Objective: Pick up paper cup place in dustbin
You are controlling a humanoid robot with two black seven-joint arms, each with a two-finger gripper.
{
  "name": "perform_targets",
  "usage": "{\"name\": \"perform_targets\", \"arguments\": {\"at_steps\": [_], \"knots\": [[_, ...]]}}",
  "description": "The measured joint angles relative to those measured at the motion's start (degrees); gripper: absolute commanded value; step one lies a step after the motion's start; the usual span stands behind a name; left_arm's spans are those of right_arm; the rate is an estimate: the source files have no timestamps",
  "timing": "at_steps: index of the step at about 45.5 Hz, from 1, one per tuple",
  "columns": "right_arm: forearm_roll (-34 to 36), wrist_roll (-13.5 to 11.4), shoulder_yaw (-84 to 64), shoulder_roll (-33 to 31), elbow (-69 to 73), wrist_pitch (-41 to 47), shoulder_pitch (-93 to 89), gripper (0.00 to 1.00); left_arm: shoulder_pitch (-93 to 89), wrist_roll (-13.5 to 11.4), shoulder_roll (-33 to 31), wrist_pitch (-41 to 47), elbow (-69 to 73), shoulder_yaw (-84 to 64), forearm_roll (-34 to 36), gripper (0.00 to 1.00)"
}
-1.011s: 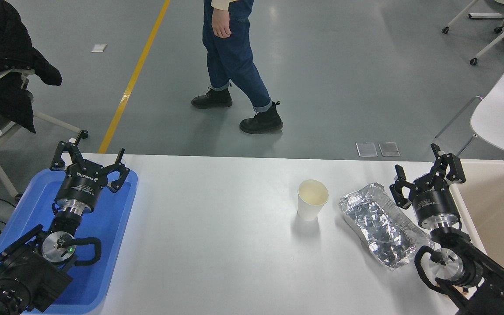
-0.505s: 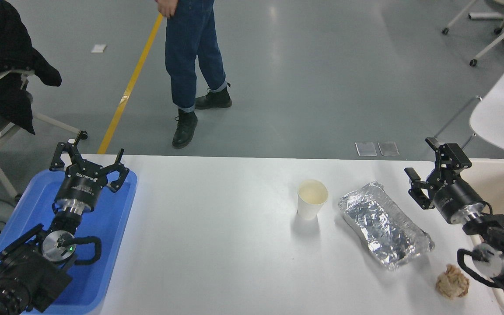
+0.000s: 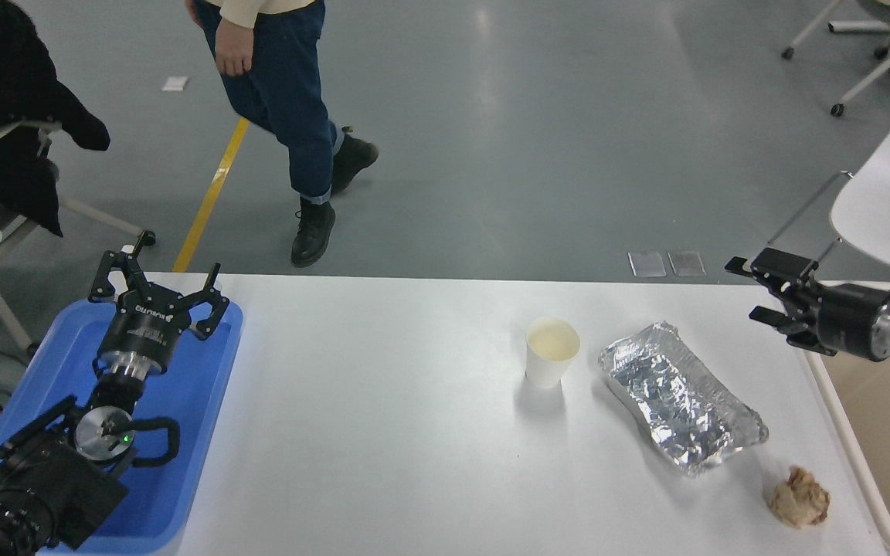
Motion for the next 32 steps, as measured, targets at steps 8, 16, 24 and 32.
{"name": "perform_targets", "arguments": {"at_steps": [8,16,24,32], "knots": [[-0.21,-0.09,-17.71,6.64,2.39,9.63,13.27,1.00,0.00,0.00,-0.01,0.00,0.00,0.00,0.00,1.00],[-0.98,-2.51,-26.68,12.61,5.22,17.39,23.46,1.00,0.01,0.00,-0.01,0.00,0.01,0.00,0.01,1.00],[-1.19,-14.37,-27.51,17.56,8.47,21.39,31.58,1.00,0.01,0.00,0.00,0.00,0.00,-0.01,-0.01,1.00],[-1.20,-25.26,-24.57,20.18,12.28,23.12,39.31,1.00,0.07,0.00,0.05,0.00,0.01,-0.01,-0.06,1.00]]}}
